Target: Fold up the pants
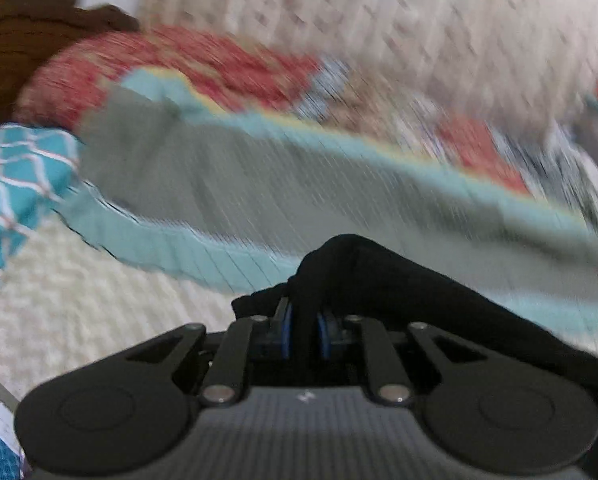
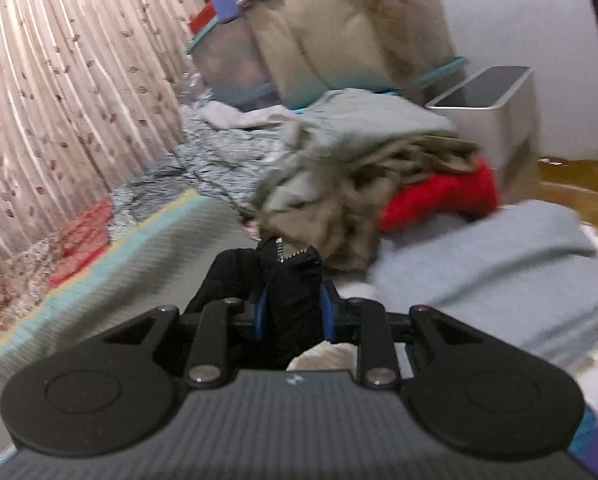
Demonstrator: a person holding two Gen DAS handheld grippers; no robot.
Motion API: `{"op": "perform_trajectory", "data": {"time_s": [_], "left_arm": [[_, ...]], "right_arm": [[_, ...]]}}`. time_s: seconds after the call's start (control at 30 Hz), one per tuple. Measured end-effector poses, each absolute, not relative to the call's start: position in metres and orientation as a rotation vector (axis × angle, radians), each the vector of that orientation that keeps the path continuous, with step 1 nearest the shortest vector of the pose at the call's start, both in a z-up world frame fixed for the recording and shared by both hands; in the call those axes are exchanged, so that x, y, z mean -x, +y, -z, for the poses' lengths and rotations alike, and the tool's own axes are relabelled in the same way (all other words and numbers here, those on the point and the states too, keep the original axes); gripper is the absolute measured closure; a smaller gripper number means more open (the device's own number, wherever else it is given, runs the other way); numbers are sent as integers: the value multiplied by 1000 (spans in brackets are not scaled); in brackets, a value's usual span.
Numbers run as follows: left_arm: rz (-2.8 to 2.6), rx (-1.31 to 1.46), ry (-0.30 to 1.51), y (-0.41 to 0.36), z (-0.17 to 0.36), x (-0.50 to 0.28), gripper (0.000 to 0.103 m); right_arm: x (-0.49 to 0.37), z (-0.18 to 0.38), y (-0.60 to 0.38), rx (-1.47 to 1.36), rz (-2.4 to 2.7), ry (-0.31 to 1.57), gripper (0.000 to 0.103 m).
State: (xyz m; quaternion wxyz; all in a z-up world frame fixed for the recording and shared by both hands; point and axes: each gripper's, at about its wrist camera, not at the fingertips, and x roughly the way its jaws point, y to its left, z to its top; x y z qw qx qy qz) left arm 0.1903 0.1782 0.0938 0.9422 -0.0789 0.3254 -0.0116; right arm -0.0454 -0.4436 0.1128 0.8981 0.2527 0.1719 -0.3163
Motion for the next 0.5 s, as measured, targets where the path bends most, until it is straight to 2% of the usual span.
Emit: {"op": "perform_trajectory", "data": {"time_s": [0.1,0.27,0.37,0.5], "left_arm": [[-57,215,664,198,-89,-212,91],[-135,367,772,226,-49,-237,91],[-128,403,765,234,-40,-223,91],[-74,447,683,244,-48,-190,91]], "right_arm": [[-7,-108,-450,-585,598,444,73],[-90,-91,-458,-720,562,564,73],[-95,-97,-453,-750,542,546,73],[-57,-102,-457,-733,534,507,72]]}}
